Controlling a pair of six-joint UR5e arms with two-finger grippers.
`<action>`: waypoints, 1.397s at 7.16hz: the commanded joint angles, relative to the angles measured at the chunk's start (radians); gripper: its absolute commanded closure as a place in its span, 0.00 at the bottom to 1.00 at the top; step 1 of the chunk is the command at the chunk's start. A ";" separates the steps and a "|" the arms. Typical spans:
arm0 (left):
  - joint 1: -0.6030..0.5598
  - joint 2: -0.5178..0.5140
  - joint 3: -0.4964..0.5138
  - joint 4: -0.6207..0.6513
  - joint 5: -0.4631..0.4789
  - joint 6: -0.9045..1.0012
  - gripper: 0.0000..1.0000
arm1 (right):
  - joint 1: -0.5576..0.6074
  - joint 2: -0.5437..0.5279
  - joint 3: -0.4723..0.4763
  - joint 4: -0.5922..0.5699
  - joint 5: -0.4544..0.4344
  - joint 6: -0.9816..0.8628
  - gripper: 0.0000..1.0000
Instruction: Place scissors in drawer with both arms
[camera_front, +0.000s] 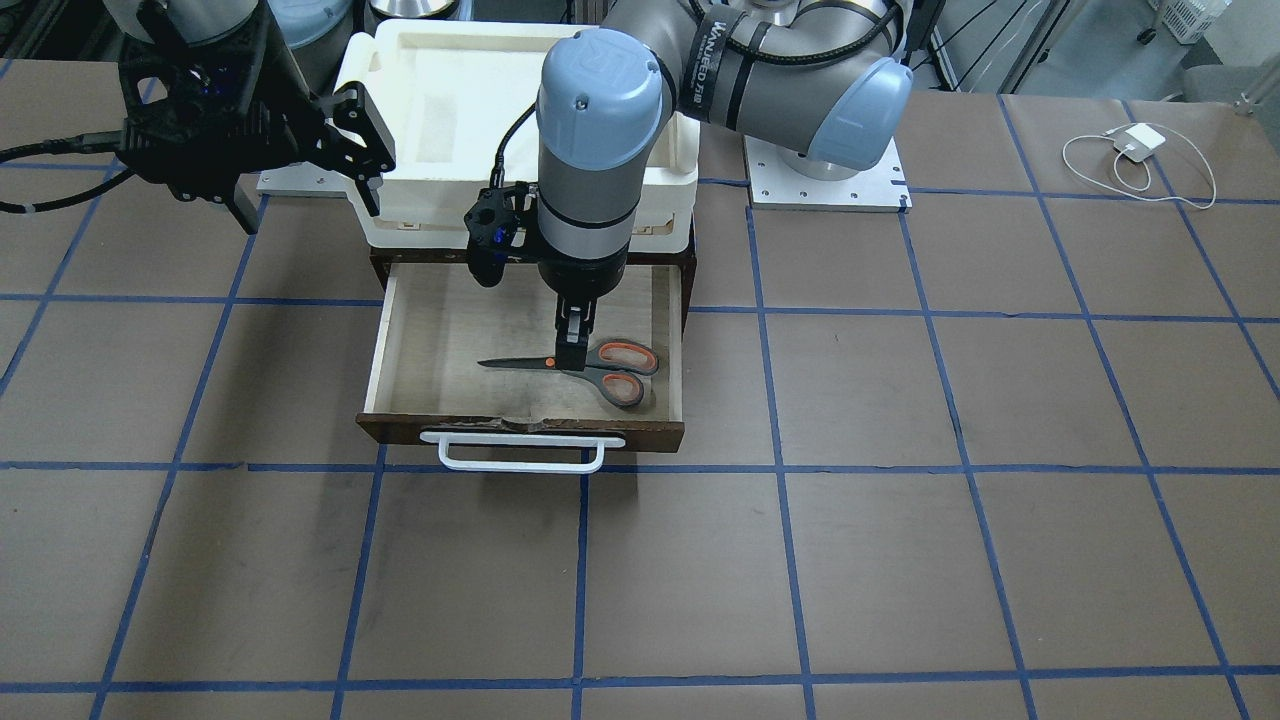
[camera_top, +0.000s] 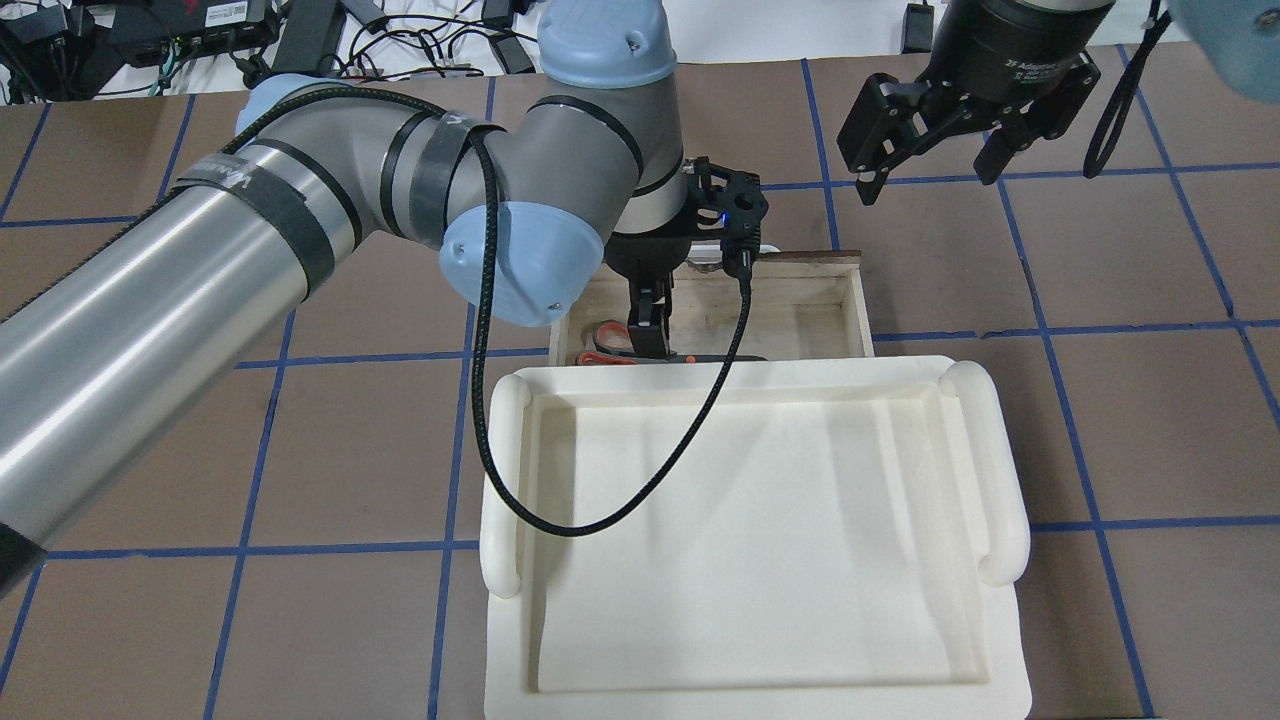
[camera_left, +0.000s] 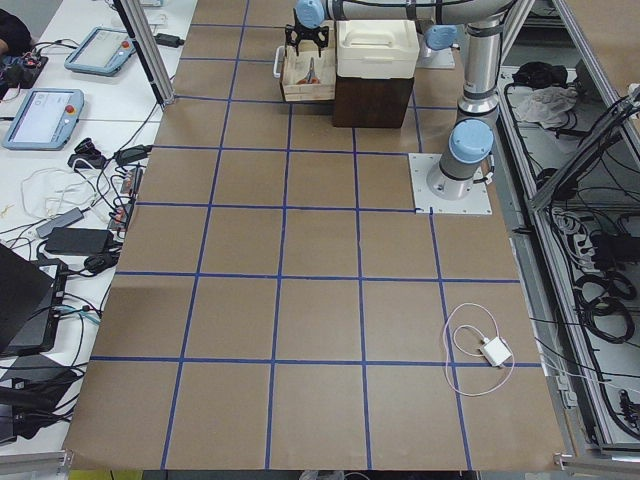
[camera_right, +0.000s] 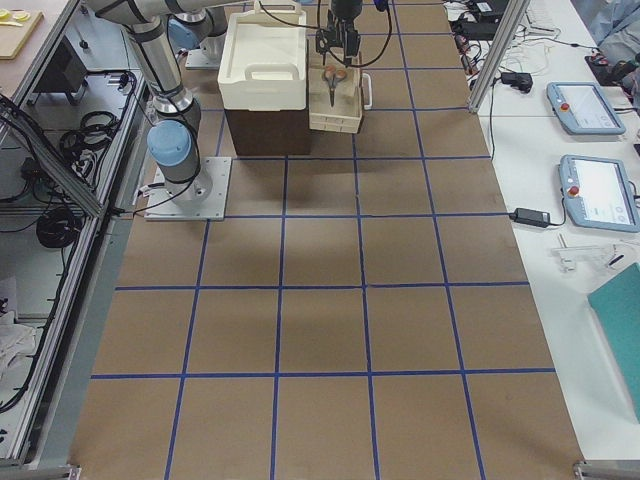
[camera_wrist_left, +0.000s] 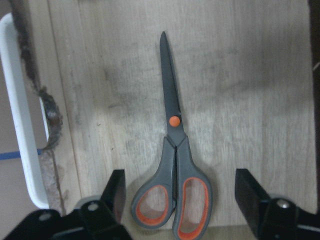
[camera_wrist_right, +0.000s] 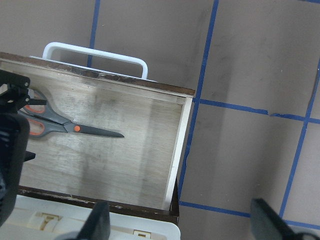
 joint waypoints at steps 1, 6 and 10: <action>0.049 0.058 0.018 -0.002 -0.008 -0.292 0.19 | 0.005 -0.001 0.000 0.000 0.000 0.001 0.00; 0.349 0.192 0.019 -0.046 0.007 -0.909 0.00 | 0.005 0.000 0.000 -0.002 0.000 0.000 0.00; 0.479 0.267 0.004 -0.228 0.132 -1.077 0.00 | 0.006 0.002 0.002 -0.002 0.000 0.000 0.00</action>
